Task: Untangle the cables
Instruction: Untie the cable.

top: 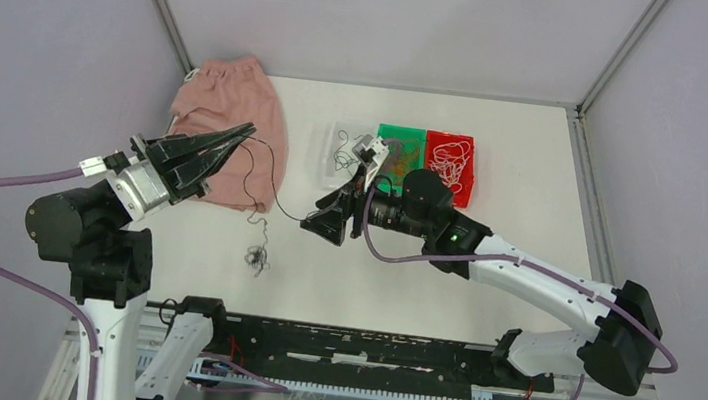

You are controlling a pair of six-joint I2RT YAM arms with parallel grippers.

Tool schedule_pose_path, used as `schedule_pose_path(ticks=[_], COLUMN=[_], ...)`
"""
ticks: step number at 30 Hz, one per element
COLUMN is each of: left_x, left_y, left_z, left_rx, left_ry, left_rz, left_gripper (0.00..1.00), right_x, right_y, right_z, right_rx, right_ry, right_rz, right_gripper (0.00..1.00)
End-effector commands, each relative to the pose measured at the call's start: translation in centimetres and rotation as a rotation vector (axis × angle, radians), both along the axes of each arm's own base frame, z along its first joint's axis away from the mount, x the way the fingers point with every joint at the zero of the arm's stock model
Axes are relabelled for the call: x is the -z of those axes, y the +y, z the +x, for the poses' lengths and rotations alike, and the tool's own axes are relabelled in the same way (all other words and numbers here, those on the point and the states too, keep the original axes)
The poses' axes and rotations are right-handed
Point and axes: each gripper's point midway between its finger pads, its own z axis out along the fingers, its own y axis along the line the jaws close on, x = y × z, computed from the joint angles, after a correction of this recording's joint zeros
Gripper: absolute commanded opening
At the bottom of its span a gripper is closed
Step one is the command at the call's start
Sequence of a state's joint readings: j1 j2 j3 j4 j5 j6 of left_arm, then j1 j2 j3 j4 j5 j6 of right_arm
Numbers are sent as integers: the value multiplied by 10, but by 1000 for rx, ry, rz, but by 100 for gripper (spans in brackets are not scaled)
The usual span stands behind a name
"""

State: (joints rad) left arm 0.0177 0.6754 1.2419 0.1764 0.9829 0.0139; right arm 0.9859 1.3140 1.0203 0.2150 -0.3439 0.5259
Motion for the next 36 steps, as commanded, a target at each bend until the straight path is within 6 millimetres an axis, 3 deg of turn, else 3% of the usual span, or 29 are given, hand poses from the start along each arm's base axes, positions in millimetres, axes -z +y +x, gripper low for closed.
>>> schedule_pose_path(ticks=[1,13,21,28,31,36], left_x=[-4,5,9,12,10,15], left_y=[2,3,2,9,13,11], left_z=[-7,2,1,16,23,23], left_rx=[0,-11,3,-52,-76,-56], left_ry=[5,45,64,91,105,127], left_rz=[-48,-52,-55,-91,-113,-107], left_gripper=[8,8,8,8,8,8], right_x=[-22,1,12,24,33,26], right_y=[15,53,50,48,49,48], right_z=[-12,-31,-22,-16,-18,-20], right_rx=[-96,-188,-138,-159,-184,-192], right_ry=[16,114,176,258,290,254], right_rz=[115,177,173,184,213,288], right_gripper=[72,73,71,68,71,76])
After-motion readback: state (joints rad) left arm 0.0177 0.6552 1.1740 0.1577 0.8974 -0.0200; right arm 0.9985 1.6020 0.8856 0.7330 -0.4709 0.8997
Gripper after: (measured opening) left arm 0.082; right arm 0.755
